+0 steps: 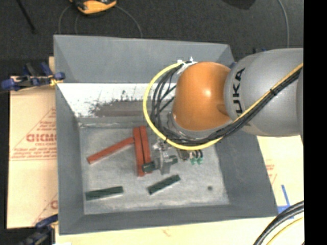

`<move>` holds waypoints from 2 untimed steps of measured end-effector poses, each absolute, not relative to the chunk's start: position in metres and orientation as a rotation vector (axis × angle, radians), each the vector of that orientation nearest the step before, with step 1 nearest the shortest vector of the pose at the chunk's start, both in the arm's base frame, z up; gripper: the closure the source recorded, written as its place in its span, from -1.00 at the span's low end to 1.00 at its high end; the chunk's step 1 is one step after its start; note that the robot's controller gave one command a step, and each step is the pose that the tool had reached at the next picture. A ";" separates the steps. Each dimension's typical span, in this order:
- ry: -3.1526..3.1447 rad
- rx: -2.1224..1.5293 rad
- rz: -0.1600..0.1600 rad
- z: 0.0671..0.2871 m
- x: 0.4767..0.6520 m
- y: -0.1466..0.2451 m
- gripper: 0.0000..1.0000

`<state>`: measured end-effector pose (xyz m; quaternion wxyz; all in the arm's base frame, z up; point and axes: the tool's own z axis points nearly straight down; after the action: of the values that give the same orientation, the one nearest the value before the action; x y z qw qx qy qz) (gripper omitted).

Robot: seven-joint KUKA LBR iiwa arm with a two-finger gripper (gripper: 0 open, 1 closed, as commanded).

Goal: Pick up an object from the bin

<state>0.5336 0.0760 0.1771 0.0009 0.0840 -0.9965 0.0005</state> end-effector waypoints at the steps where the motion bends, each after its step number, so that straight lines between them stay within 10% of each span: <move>1: -3.127 0.325 0.000 0.172 0.538 0.052 1.00; 2: -3.070 0.683 0.003 0.166 0.556 0.027 1.00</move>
Offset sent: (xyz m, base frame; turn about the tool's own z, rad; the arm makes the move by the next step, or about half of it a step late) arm 0.0358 -0.0648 -0.0158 -0.3995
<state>0.5561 0.0274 0.1663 -0.0019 0.2172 -0.9761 0.0008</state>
